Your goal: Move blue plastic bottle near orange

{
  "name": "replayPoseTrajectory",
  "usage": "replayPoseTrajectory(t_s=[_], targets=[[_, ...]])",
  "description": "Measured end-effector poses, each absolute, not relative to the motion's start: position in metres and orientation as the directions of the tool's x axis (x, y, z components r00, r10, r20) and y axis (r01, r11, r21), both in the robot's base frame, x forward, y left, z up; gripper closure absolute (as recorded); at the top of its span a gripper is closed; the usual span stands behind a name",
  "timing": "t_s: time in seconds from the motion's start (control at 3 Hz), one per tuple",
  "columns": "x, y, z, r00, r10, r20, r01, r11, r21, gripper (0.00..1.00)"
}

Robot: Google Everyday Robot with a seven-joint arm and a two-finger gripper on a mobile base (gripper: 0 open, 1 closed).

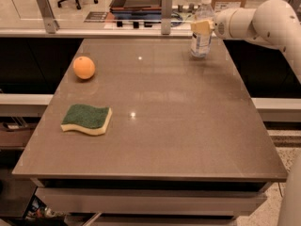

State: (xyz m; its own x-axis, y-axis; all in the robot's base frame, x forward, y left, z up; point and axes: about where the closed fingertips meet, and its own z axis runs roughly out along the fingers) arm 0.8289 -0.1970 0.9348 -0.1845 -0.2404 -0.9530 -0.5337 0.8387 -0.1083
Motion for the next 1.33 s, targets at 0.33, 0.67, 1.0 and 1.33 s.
replayPoseTrajectory(t_s=[0.33, 0.67, 1.0, 1.33], targets=[[0.819, -0.168, 0.949, -0.148, -0.302, -0.942, -0.572, 0.803, -0.168, 1.0], [0.803, -0.14, 0.961, -0.1, -0.342, -0.935, -0.592, 0.775, -0.22, 1.0], [0.787, -0.11, 0.954, -0.046, -0.33, -0.943, -0.608, 0.758, -0.236, 1.0], [0.774, -0.07, 0.949, -0.003, -0.284, -0.959, -0.639, 0.738, -0.217, 1.0]])
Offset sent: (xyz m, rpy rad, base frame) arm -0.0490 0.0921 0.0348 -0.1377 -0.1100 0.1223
